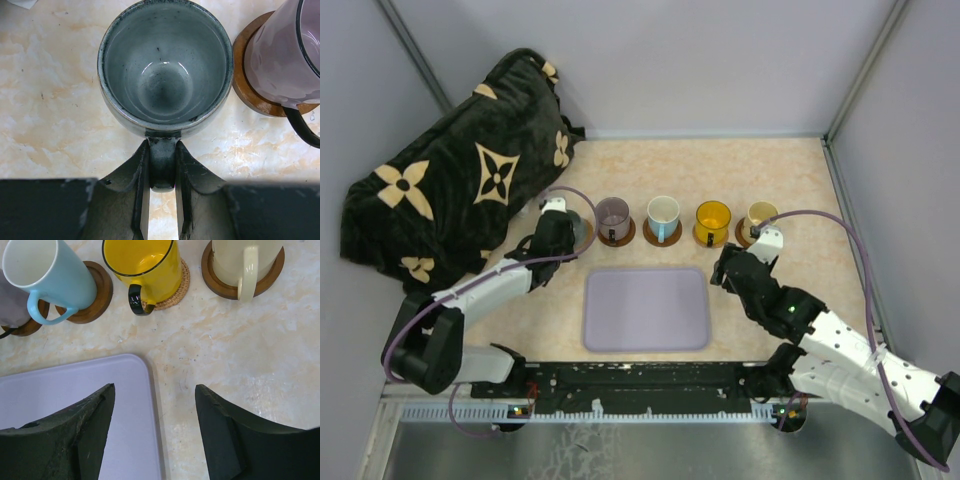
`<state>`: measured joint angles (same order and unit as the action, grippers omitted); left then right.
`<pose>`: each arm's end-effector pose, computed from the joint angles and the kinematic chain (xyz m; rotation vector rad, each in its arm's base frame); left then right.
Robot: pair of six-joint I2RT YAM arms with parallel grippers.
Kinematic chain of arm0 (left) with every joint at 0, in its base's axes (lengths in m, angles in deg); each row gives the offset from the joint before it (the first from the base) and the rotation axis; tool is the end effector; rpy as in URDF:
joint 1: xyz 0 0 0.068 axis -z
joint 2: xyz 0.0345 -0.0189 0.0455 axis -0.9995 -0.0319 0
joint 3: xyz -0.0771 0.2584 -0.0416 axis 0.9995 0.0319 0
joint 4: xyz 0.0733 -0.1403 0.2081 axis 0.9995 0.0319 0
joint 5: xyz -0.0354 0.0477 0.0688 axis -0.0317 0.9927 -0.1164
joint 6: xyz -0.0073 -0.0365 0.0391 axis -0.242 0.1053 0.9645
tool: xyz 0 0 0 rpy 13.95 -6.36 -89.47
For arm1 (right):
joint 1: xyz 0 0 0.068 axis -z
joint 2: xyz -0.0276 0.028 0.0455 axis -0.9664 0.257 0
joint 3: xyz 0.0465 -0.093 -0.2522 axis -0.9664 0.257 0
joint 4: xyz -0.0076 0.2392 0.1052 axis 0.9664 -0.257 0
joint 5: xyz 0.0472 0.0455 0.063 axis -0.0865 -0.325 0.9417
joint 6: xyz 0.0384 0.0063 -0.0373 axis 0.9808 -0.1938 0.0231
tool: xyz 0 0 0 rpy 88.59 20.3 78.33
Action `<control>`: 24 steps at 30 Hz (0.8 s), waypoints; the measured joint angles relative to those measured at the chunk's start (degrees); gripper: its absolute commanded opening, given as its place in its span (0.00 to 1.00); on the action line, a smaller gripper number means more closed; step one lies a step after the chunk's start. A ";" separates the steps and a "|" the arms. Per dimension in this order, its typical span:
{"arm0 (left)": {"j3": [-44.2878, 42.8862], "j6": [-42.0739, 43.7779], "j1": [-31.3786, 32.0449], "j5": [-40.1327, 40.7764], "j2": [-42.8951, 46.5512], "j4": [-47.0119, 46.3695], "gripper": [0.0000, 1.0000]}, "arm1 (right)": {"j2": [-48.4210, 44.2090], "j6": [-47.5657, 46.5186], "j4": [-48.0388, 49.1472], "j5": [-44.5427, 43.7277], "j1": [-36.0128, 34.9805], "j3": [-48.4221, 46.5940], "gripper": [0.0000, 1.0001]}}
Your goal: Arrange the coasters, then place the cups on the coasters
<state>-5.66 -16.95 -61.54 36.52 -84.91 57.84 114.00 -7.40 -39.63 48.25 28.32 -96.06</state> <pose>0.2456 -0.1077 0.1989 -0.0435 2.2114 0.0202 0.1202 0.0960 0.2539 0.2702 2.0668 0.2068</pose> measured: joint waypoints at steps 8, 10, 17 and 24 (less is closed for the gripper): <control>0.02 0.04 0.00 0.02 -0.26 -0.50 0.00 | 0.00 0.00 0.02 0.00 0.00 0.00 0.66; 0.04 0.04 0.00 0.04 -0.26 -0.59 0.00 | 0.00 0.00 0.02 0.00 0.00 0.00 0.66; 0.31 0.11 0.11 0.28 -0.22 -2.25 0.00 | 0.11 0.00 0.04 0.26 0.00 0.02 0.66; 0.33 0.37 0.26 0.48 -0.15 -2.64 0.00 | 0.61 0.02 0.83 1.07 0.00 0.79 0.66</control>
<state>-5.33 -16.58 -61.28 37.00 -85.06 55.19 114.61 -7.38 -38.80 49.33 28.32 -95.28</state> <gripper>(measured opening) 0.274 0.658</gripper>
